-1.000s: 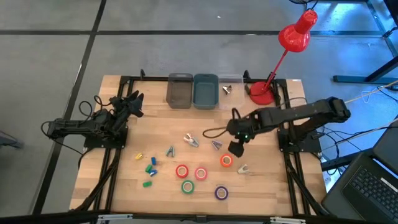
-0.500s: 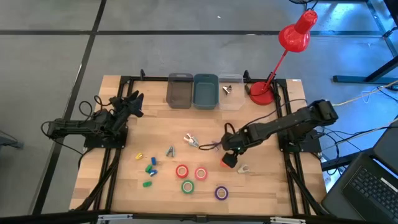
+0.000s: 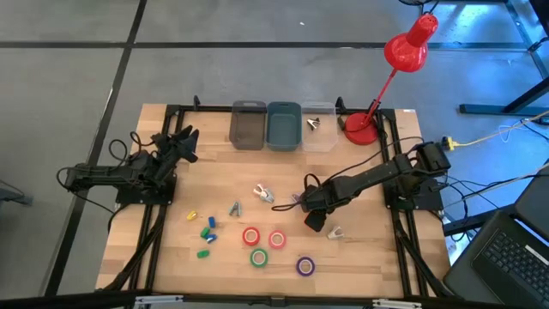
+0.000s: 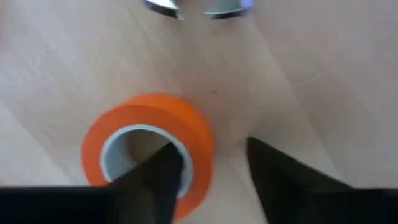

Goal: Pick and place Stapler, Stapler remover, tape
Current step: Put the orange tape into the green bin

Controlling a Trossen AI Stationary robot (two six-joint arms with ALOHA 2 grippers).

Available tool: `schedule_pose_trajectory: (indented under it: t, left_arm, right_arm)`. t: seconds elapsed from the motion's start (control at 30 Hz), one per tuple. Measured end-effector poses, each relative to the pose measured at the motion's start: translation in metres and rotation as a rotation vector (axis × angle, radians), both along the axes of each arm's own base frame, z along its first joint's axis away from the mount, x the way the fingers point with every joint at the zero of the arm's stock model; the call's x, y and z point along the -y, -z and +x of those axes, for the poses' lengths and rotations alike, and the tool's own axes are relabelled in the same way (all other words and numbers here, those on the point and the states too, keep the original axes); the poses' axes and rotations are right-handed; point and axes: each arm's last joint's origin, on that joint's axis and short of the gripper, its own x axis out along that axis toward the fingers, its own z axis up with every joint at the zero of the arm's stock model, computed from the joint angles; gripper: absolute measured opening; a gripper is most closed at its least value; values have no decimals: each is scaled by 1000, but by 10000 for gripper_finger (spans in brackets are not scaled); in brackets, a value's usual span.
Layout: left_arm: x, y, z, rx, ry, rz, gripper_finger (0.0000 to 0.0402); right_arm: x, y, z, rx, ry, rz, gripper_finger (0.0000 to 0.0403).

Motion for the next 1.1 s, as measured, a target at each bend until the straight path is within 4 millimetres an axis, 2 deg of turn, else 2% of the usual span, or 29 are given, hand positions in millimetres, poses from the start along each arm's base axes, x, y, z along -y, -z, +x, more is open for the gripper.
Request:
schedule_pose_trajectory:
  t: [0.13, 0.3, 0.47, 0.63, 0.77, 0.93, 1.1]
  left_arm:
    - [0, 0, 0, 0, -3, -1, 247]
    - [0, 0, 0, 0, -6, -1, 248]
    - [0, 0, 0, -1, -10, -2, 246]
    - [-1, 0, -1, -2, -35, -9, 248]
    - [-1, 0, -1, -1, -48, -13, 246]
    - [-1, 0, -1, -1, -48, -14, 248]
    - [-1, 0, -1, -1, -50, -14, 247]
  right_arm:
    - [-1, -15, -5, 7, -16, 48, 40]
    - [1, -52, -9, 48, -44, 103, 35]
    - [22, -107, -7, 181, -97, 4, 35]
    - [67, -154, 9, 344, -123, -189, 35]
    - [113, -179, 23, 436, -113, -294, 35]
    - [178, -193, 37, 453, -87, -398, 35]
    - [237, -187, 59, 455, -114, -365, 35]
